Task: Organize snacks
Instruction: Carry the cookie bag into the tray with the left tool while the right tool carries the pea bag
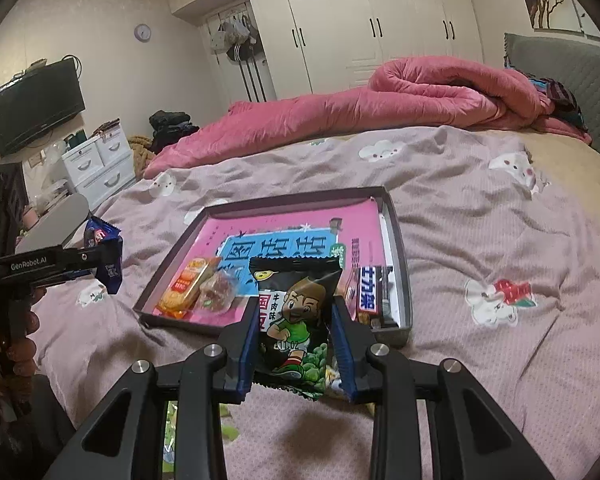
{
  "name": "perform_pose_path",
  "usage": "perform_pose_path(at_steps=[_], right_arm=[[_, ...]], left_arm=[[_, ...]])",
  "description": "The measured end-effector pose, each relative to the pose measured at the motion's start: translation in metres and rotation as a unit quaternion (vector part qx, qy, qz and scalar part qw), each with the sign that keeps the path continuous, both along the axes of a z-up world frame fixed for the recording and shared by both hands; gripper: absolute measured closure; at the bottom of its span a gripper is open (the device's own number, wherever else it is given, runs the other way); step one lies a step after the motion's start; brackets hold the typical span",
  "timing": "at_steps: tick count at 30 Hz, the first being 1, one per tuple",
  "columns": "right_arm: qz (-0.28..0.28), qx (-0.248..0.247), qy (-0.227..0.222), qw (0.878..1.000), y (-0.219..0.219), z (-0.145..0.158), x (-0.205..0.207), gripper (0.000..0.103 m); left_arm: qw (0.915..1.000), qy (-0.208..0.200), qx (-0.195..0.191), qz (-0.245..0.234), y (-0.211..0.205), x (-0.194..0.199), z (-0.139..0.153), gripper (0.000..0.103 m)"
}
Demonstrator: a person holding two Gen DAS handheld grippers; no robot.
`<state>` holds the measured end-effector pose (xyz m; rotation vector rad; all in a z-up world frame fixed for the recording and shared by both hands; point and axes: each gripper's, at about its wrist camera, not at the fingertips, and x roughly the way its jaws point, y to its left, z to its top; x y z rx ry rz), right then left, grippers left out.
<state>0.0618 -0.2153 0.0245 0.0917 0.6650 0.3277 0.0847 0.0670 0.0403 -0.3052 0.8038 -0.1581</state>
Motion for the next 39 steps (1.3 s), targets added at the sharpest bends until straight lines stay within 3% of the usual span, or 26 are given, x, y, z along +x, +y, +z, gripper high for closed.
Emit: perform_pose_path(at_steps=[19, 39], right_arm=[[-0.029, 0.004, -0.013, 0.999, -0.007, 0.007, 0.025, 0.069], [-0.023, 0.000, -0.005, 1.000, 0.007, -0.001, 0.041, 0.069]], left_arm=[[0.9993, 0.013, 0.020, -0.028, -0.048, 0.030, -0.031, 0.044], [0.9983, 0.036, 0.027, -0.037, -0.059, 0.043, -0.058, 0.044]])
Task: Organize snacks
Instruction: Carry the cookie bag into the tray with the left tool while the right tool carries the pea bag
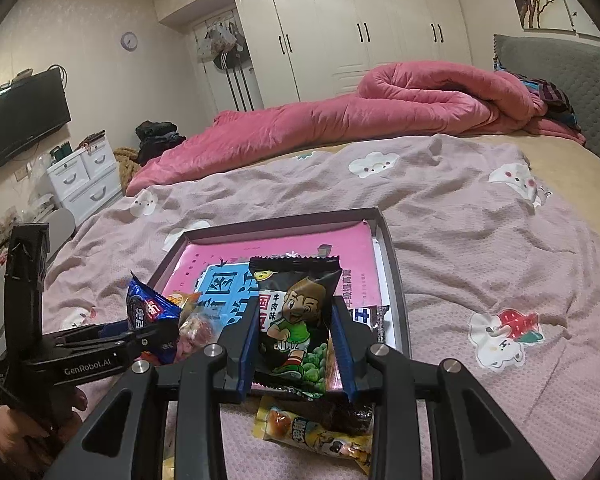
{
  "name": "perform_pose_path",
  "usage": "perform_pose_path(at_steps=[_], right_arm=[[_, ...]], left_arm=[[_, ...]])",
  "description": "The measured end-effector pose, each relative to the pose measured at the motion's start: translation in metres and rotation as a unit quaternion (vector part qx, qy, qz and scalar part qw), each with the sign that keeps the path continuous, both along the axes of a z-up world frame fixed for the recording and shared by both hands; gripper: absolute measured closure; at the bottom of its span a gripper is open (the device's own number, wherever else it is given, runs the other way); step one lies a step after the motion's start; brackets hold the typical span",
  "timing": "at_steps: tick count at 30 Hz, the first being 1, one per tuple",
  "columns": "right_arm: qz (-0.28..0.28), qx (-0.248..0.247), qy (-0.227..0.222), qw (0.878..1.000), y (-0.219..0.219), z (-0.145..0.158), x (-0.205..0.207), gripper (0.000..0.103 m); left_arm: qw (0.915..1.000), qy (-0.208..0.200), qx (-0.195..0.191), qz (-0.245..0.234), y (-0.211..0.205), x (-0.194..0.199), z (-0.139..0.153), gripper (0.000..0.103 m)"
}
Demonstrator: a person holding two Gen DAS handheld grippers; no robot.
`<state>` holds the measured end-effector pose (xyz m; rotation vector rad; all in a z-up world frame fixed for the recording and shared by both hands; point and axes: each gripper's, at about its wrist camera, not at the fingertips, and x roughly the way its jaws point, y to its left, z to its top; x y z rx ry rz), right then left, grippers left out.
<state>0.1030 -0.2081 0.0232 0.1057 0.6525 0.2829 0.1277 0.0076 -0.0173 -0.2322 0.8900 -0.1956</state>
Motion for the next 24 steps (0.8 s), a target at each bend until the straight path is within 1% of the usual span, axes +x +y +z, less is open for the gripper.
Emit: perform_pose_path(at_steps=[4, 15, 24], right_arm=[[0.002, -0.001, 0.001, 1.000, 0.004, -0.001, 0.005, 0.069], [0.019, -0.011, 0.013, 1.000, 0.025, -0.013, 0.015, 0.069], [0.032, -0.013, 0.024, 0.999, 0.039, -0.021, 0.022, 0.069]], left_arm=[[1.0000, 0.004, -0.001, 0.000, 0.000, 0.002, -0.004, 0.044], [1.0000, -0.002, 0.003, -0.003, -0.001, 0.006, -0.006, 0.044], [1.0000, -0.001, -0.001, -0.004, 0.001, 0.008, -0.006, 0.044]])
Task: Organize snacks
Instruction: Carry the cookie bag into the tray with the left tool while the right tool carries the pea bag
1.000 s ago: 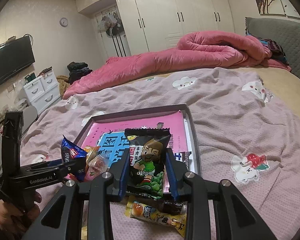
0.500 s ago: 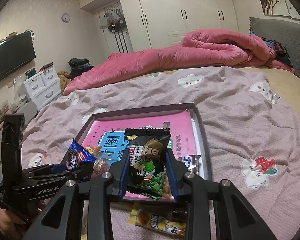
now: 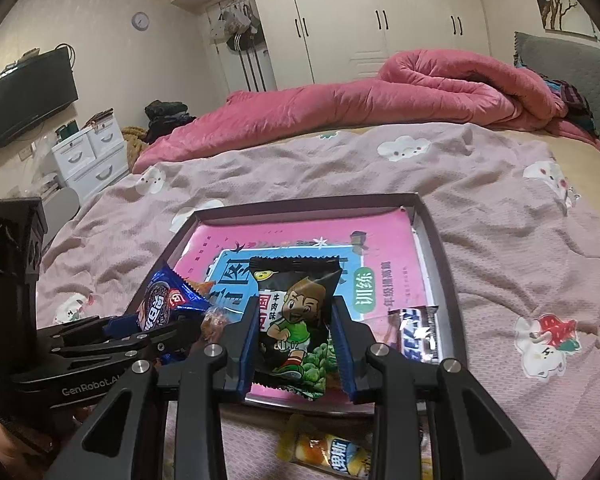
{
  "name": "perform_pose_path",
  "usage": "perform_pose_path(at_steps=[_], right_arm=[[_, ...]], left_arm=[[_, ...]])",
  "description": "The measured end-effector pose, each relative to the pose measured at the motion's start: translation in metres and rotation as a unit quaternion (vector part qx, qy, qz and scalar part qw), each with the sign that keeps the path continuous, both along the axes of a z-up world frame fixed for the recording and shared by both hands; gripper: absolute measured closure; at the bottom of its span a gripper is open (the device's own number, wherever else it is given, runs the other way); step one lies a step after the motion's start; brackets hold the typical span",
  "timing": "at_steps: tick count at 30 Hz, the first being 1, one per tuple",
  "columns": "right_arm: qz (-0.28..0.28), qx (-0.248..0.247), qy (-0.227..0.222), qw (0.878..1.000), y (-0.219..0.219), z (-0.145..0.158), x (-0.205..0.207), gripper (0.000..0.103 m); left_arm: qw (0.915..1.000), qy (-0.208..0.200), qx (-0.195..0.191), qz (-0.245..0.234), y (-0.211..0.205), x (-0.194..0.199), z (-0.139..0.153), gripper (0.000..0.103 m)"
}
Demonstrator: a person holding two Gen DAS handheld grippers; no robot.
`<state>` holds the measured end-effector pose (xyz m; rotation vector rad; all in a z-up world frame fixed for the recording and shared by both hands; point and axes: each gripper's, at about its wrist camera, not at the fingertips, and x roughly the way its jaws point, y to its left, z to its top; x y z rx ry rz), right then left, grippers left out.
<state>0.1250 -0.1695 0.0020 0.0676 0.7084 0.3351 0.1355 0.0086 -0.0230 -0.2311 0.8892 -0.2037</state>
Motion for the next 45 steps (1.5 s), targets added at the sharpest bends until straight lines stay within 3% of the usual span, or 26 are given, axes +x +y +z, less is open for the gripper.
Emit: perform_pose_path(at_steps=[28, 45], right_arm=[[0.016, 0.009, 0.031, 0.999, 0.013, -0.022, 0.008, 0.069], [0.007, -0.010, 0.039, 0.999, 0.014, -0.032, 0.013, 0.068]], left_arm=[[1.0000, -0.001, -0.003, 0.000, -0.001, 0.006, 0.001, 0.044], [1.0000, 0.000, -0.001, -0.001, -0.001, 0.005, 0.001, 0.044]])
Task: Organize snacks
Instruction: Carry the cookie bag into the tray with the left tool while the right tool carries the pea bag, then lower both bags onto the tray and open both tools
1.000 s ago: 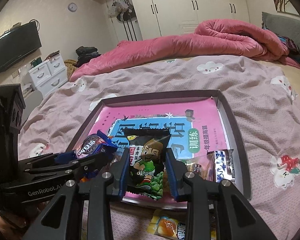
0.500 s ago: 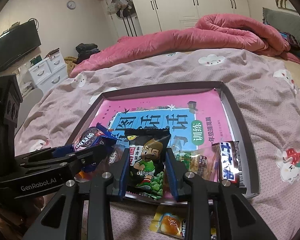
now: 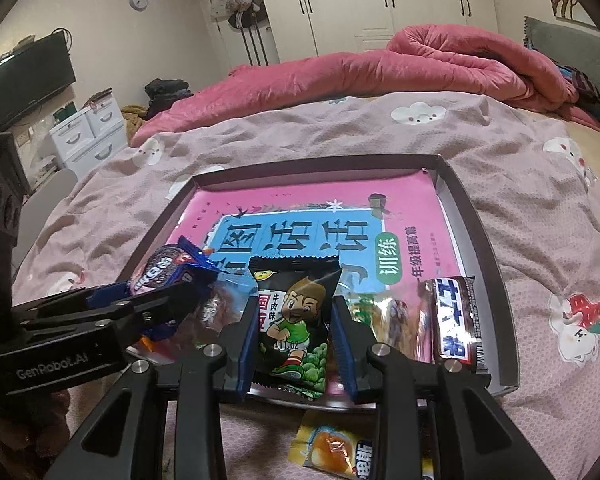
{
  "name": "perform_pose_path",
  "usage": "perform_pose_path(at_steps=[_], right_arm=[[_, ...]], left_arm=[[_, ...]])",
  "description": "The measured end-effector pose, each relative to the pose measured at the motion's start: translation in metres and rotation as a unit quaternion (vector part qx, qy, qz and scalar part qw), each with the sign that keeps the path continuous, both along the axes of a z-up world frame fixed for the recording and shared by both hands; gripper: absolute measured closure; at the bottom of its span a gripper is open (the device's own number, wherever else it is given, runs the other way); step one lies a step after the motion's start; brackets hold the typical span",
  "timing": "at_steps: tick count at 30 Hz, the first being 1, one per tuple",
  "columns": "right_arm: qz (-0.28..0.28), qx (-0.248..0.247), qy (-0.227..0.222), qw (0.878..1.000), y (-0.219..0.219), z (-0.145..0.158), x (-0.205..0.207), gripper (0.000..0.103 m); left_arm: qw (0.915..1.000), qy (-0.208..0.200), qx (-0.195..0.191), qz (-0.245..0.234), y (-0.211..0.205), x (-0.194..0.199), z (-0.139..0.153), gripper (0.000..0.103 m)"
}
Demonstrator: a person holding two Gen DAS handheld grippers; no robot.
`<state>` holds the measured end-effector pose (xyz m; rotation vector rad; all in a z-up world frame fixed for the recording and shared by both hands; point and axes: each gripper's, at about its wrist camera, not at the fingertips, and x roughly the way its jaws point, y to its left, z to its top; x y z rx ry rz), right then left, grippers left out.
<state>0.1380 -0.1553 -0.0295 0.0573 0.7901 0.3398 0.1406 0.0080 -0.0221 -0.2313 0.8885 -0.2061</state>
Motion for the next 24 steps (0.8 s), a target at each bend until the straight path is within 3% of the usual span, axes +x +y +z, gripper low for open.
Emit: perform_pose_path(at_steps=[24], right_arm=[[0.009, 0.013, 0.011, 1.000, -0.0034, 0.0012, -0.0079, 0.064]], left_arm=[[1.0000, 0.001, 0.003, 0.002, -0.0002, -0.0011, -0.0004, 0.044]])
